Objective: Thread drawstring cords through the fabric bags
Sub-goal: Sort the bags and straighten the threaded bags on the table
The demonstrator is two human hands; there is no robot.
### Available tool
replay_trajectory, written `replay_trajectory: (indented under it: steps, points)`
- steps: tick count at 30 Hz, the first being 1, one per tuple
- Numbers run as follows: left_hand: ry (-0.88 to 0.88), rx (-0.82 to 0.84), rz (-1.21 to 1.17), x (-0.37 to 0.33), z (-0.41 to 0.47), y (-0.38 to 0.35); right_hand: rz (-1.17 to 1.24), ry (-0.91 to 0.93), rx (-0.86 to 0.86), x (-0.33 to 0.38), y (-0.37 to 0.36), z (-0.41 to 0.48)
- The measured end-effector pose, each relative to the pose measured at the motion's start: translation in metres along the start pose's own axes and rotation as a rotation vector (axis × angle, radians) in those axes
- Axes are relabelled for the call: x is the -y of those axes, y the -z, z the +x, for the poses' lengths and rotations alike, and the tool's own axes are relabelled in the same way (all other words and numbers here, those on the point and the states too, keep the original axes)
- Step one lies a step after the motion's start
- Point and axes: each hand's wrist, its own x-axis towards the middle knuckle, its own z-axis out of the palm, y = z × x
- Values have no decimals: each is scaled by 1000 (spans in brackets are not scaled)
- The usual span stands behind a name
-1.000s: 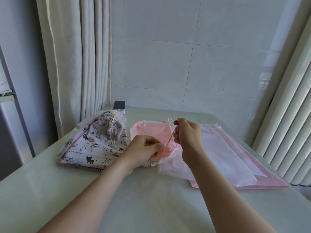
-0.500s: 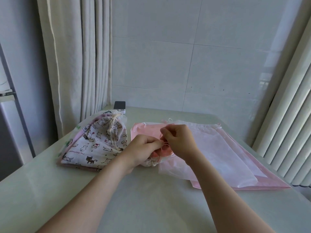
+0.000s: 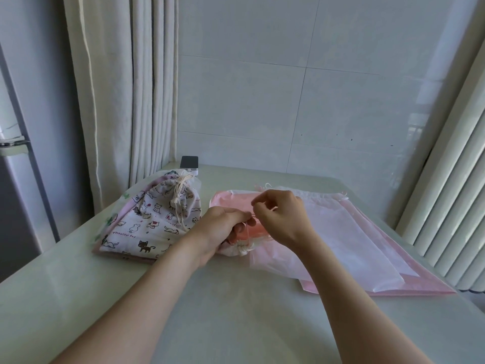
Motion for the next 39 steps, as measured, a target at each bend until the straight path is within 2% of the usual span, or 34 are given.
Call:
replay_trajectory:
  steps: [3, 7, 12, 16, 20, 24, 26, 28, 30, 35, 39]
  points:
    - [-4, -15, -25, 3, 3, 0, -49, 150, 83, 4, 0, -6]
    - [8, -16, -116, 4, 5, 0, -191, 304, 7, 1, 4, -5]
    - [11, 18, -193, 4, 6, 2, -295, 361, 5, -3, 5, -5]
    - [15, 16, -159, 4, 4, 2, -339, 400, -34, -4, -1, -3]
    - [22, 31, -145, -1, 2, 3, -507, 482, 6, -4, 0, -3]
    - [18, 145, -130, 2, 2, 3, -597, 511, -4, -5, -1, -1]
    - [-1, 114, -22, 2, 0, 0, -640, 496, -16, -6, -1, 0]
    - [-11, -35, 83, 4, 0, -1, -645, 451, -8, -9, 0, 0]
    - [-104, -172, 152, 3, -1, 1, -625, 384, 13, -12, 0, 2]
    - [-299, -235, 337, 5, 1, 2, -516, 243, 80, -16, -3, 4]
    - [-524, -343, 479, 7, 3, 4, -343, 157, 179, -18, -6, 6]
